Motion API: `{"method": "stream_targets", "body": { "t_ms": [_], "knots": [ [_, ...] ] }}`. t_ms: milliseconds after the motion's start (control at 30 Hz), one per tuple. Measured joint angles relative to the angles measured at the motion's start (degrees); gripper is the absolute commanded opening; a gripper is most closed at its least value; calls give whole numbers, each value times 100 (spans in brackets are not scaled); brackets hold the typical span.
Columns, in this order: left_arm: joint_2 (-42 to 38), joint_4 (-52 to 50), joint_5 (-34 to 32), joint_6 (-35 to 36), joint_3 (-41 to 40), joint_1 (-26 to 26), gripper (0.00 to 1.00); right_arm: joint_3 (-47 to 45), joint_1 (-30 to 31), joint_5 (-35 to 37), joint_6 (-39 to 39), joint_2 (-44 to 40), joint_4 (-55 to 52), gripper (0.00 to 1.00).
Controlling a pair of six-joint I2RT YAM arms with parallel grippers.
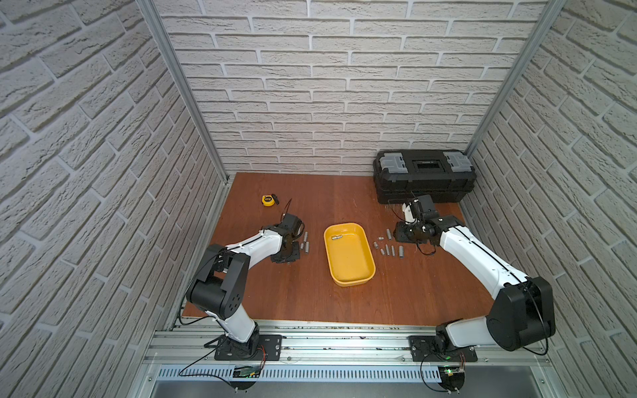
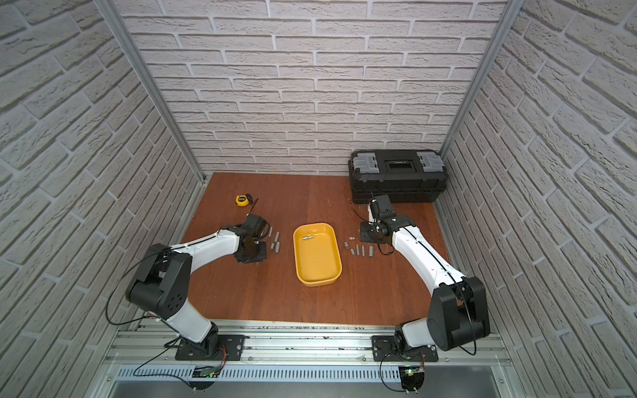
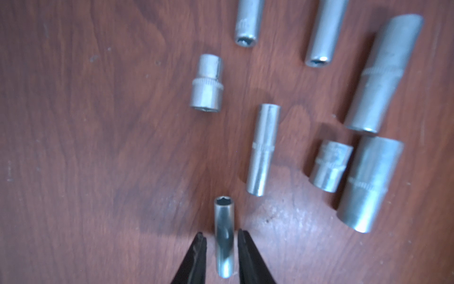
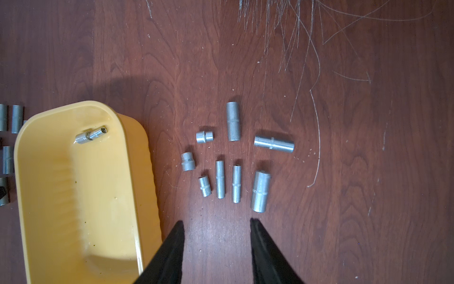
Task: Take out the socket from the storage box
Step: Place the socket head at the center of the board, then pick up the socket head from the storage box.
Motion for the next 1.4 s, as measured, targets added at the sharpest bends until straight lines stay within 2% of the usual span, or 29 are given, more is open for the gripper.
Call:
{"method": "stream_targets", "body": {
  "t_ms": [167, 367, 533, 733, 1033, 1400],
  "knots": [
    [-273, -105, -31, 4, 26, 0, 32, 2, 116, -101, -13, 0, 20, 46],
    [-879, -313, -170, 2, 264, 0, 36, 247, 695, -234, -57, 181, 70, 46],
    [-1270, -409, -275, -2, 310, 39, 38, 789, 1443, -254, -72, 863, 186, 48],
    [-1421, -485, -326, -50, 247, 153, 38, 1351, 1993, -245, -87, 1749, 297, 50],
    [-1537, -533, -345, -140, 81, 168, 39, 2100, 2212, -116, -85, 2881, 415, 49],
    [-1694, -581, -363, -197, -11, 184, 39, 2822, 2450, 31, -120, 3810, 479, 47]
  ]
}}
